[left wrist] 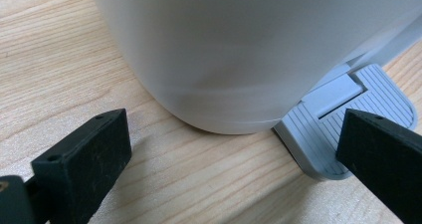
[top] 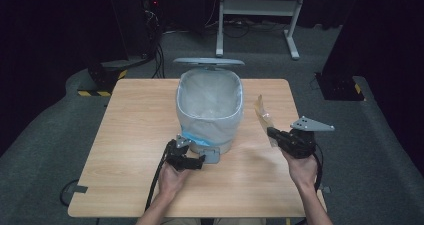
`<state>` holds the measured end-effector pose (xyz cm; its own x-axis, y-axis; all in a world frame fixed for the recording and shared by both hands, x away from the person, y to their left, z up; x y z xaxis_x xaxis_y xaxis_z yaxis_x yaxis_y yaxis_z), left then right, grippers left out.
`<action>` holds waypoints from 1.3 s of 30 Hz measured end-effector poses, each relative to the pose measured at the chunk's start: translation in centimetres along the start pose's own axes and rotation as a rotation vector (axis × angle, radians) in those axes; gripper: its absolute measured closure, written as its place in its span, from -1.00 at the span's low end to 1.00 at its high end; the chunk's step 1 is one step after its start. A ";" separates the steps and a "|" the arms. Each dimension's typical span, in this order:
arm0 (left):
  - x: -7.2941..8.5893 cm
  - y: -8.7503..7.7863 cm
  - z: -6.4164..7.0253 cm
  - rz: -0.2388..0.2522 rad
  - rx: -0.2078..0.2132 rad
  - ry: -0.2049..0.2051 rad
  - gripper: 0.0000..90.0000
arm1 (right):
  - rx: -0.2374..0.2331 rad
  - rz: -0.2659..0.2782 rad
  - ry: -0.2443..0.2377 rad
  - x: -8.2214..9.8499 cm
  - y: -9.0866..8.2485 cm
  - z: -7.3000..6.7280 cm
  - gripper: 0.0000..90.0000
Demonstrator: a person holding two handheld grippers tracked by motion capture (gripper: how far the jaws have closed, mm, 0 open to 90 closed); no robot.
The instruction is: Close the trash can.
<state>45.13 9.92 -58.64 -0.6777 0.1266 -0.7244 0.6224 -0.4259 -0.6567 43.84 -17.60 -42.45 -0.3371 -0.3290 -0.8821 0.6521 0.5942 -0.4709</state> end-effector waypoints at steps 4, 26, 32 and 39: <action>0.0 0.0 0.0 0.001 -0.002 0.004 -0.98 | -0.010 0.007 0.007 -0.4 0.0 0.0 0.98; 0.0 0.0 0.0 0.002 -0.005 0.006 -0.98 | -0.039 0.018 -0.038 -2.9 -0.6 -1.1 0.98; 0.0 0.0 0.0 0.001 -0.002 0.005 -0.98 | -0.047 0.020 -0.044 -3.3 -0.9 -1.3 0.98; 0.0 0.0 0.0 0.001 -0.002 0.004 -0.98 | -0.056 0.025 -0.055 -3.9 -0.9 -1.4 0.98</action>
<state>45.11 9.92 -58.63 -0.6758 0.1294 -0.7256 0.6236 -0.4244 -0.6565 43.61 -15.86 -38.59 -0.2820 -0.3525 -0.8923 0.6205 0.6423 -0.4499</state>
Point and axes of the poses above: each handheld gripper's, and its own axes: y roughly forward along the jaws, x roughly out of its underside, z roughly to its right, the point moved 9 cm from there along y, roughly forward along the jaws, and after that the axes turned 8 degrees about -y, right-handed, at the moved point
